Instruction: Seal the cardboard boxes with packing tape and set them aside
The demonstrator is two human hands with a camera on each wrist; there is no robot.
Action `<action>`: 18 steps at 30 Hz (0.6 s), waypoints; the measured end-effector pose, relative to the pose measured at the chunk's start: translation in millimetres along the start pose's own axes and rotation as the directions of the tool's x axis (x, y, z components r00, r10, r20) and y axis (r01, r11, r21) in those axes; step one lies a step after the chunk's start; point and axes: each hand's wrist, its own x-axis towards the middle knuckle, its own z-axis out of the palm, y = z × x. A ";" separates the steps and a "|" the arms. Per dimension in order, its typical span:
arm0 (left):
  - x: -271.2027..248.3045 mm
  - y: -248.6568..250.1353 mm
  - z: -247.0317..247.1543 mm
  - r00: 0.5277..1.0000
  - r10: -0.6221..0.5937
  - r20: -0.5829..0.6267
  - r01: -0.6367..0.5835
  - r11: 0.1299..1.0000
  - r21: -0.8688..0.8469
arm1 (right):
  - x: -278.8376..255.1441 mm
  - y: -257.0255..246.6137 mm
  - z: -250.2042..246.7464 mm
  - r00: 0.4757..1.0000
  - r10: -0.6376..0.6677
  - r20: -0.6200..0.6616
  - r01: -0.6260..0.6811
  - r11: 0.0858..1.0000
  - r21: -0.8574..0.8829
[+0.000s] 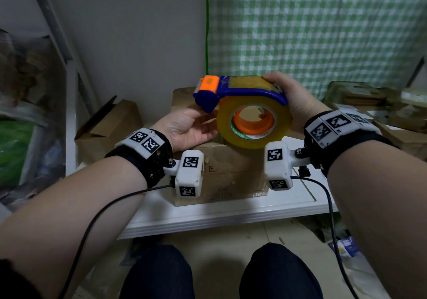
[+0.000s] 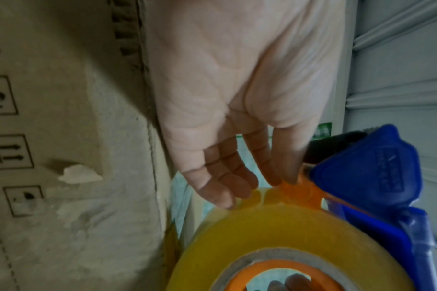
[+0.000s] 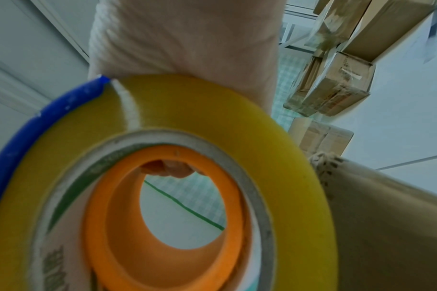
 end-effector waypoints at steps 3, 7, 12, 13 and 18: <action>0.2 -2.0 -2.8 0.998 0.057 0.008 -0.057 0.998 -0.040 | 1.4 2.1 -2.8 1.000 0.010 -0.021 -0.010 0.999 0.035; -0.9 -1.7 0.2 0.989 0.149 -0.021 -0.147 0.988 0.051 | 4.4 1.8 -3.7 0.999 0.030 -0.045 -0.029 0.999 0.027; 1.9 -4.2 2.6 0.974 0.217 -0.063 -0.206 0.967 0.151 | 7.7 -1.5 1.4 0.995 0.050 -0.090 -0.050 0.999 -0.002; 2.2 -4.9 2.2 0.973 0.223 -0.063 -0.212 0.966 0.147 | 7.8 -1.5 1.6 0.994 0.051 -0.099 -0.051 0.999 -0.005; 2.4 -6.5 0.8 0.958 0.254 -0.131 -0.231 0.958 0.170 | 6.6 -1.5 2.0 0.994 0.060 -0.096 -0.060 0.998 0.000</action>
